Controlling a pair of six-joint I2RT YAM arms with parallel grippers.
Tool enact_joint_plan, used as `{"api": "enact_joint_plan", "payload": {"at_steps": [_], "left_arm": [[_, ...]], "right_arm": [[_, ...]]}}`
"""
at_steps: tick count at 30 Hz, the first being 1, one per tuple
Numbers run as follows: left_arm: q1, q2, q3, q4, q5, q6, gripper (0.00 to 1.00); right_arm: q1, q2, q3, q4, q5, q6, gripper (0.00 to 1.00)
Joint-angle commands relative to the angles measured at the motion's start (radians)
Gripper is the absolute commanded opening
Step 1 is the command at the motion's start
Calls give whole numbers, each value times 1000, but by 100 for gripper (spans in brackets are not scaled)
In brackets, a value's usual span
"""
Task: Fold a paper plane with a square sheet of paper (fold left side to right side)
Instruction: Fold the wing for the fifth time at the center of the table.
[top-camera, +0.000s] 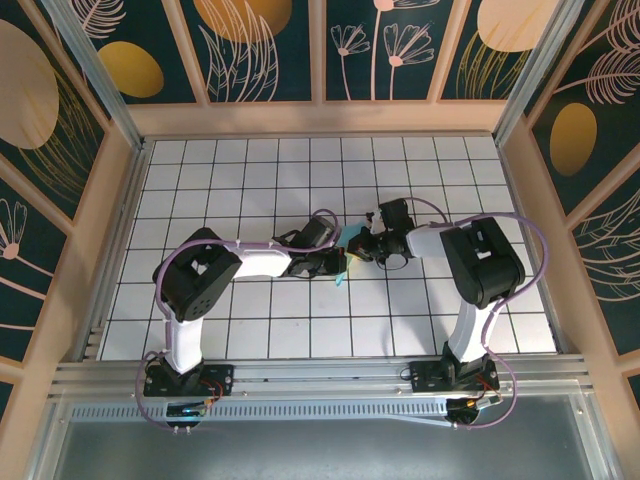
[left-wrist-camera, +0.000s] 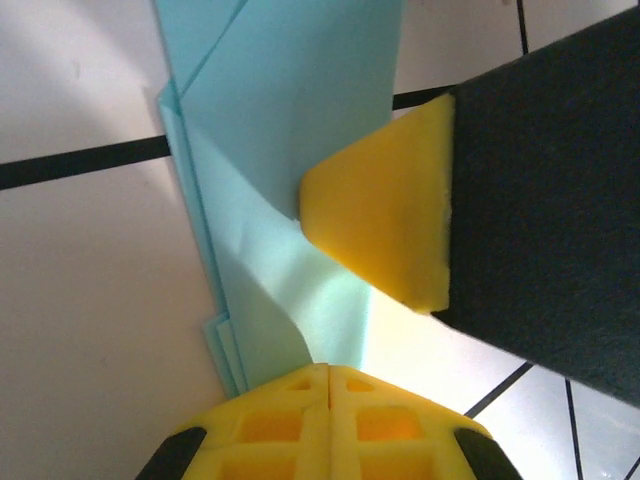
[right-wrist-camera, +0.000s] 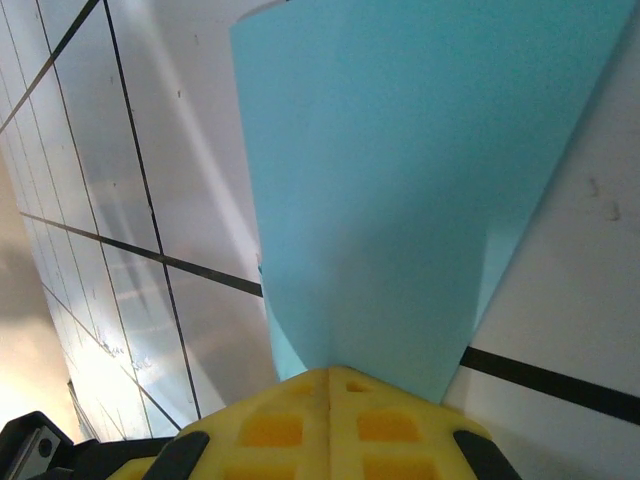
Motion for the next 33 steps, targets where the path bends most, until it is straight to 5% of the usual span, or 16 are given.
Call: {"api": "enact_joint_plan", "payload": {"at_steps": [1, 14, 33], "left_arm": [[18, -32, -16, -151, -24, -4, 8], [31, -118, -49, 17, 207, -46, 7], [31, -24, -96, 122, 259, -84, 7]], "right_arm": [[1, 41, -4, -90, 61, -26, 0], [2, 46, -19, -79, 46, -29, 0], [3, 51, -27, -82, 58, -32, 0]]}}
